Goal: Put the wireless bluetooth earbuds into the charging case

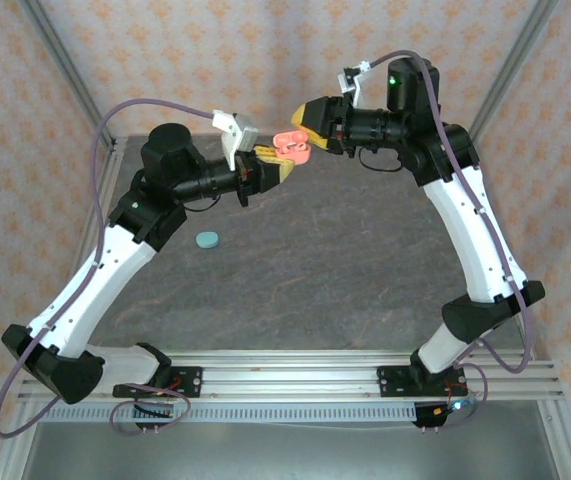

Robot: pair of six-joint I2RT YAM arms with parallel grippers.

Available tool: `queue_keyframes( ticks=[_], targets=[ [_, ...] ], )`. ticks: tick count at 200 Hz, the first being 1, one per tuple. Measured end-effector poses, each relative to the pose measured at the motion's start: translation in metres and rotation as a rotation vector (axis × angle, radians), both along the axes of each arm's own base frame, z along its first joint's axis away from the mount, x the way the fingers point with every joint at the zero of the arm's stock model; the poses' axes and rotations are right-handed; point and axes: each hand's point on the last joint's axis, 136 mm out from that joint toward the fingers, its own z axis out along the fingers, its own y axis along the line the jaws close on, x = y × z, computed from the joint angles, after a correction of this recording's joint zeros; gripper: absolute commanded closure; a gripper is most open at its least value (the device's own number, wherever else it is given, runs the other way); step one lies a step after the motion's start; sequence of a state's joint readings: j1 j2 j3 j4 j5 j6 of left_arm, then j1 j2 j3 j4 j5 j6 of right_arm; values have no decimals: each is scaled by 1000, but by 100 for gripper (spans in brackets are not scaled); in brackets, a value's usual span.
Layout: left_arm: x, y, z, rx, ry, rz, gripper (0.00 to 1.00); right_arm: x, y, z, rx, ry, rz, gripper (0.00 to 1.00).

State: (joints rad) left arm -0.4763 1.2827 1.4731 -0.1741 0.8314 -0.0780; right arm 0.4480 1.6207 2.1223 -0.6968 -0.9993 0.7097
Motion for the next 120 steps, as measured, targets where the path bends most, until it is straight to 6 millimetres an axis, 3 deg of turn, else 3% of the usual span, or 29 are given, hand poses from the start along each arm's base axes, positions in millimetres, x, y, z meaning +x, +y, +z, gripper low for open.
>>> queue_keyframes(
  ticks=[120],
  targets=[
    [6,-5,3,-9,-14,-12,100,-6,2,1,36,0,80,71]
  ],
)
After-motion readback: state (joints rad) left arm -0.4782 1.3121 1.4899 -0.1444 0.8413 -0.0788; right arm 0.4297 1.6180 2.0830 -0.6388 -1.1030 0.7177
